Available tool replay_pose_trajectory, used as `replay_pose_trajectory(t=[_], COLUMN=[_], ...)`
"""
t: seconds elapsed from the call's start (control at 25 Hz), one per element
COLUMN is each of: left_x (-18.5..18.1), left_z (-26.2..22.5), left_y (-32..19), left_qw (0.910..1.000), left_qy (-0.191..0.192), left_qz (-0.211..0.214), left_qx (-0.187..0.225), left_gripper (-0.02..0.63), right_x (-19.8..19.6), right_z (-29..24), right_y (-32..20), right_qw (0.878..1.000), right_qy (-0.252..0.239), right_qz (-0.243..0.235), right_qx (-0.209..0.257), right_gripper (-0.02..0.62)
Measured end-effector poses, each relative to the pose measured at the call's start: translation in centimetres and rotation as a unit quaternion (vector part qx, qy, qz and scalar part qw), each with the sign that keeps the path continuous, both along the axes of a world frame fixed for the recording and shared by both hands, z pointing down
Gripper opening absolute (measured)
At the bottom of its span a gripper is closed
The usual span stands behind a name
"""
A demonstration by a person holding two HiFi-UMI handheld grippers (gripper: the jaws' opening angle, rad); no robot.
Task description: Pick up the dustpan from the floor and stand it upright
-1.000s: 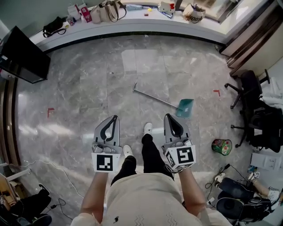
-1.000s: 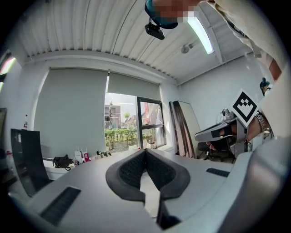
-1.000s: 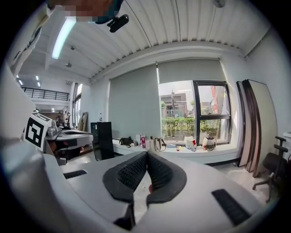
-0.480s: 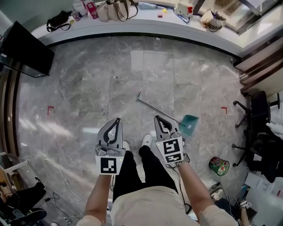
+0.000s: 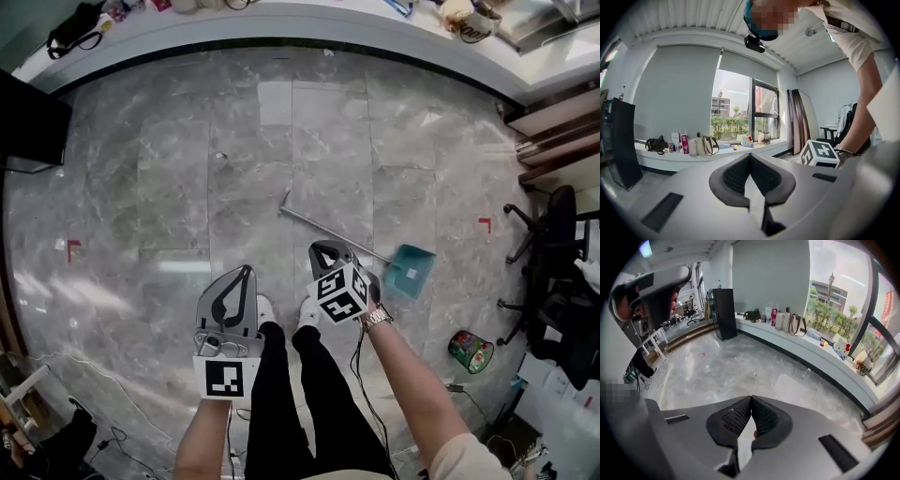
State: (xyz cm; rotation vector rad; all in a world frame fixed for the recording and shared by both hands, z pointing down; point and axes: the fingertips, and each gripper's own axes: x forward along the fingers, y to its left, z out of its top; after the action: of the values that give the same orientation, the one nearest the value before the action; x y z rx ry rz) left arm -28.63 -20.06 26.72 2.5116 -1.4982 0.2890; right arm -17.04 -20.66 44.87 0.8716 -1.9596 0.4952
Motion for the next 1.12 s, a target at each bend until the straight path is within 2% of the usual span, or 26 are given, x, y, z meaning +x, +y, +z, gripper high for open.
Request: replay_pose_trajectory(t=[0.12,0.24,0.4,0.56,0.76,0.84,1.04,1.12], left_x=[0.1,0.2,0.1,0.5,1.1,1.0,0.7,0.8], left_z=[6.7,13.8,23.3,32.4,42.5,46.2,52.6,54.6], left_y=[-2.6,-4.4,-4.3,-4.8,-6.9,-7.7,-10.0,-10.7], left_qw=[0.9993,0.9991,0.9991,0.9971,0.9951,0.9935,0.9929,0.9883], left_qy=[-0.019,-0.021,-0.014,-0.026,-0.022,-0.031,0.000,-0.021], left_qz=[0.031,0.036,0.040,0.071,0.096,0.108,0.107,0.132], left_qx=[0.003,0.004,-0.004,0.003,0.012,0.020,0.052,0.073], left_gripper=[0.011,0.011,0.011,0.011,0.011,0.011,0.011,0.011], right_x=[-0.3,-0.7,-1.1,-1.2,-1.5,-1.6,-1.6,-1.3], right_z=[7.6,15.2,25.6,35.6,46.3,50.2,58.6,60.8], right_y=[-1.9,-3.4,-3.4,-4.5,-6.0,-6.4,-7.6,-8.1], right_qw=[1.000,0.999,0.998,0.994,0.990,0.987,0.975,0.974], right_qy=[0.007,0.006,0.025,0.060,0.059,0.069,0.090,0.094], right_qz=[0.007,0.002,-0.031,-0.072,-0.090,-0.108,-0.164,-0.165], right_qx=[-0.029,-0.045,-0.055,-0.061,-0.089,-0.101,-0.122,-0.124], right_gripper=[0.017,0.017,0.017,0.018,0.027,0.075,0.086,0.087])
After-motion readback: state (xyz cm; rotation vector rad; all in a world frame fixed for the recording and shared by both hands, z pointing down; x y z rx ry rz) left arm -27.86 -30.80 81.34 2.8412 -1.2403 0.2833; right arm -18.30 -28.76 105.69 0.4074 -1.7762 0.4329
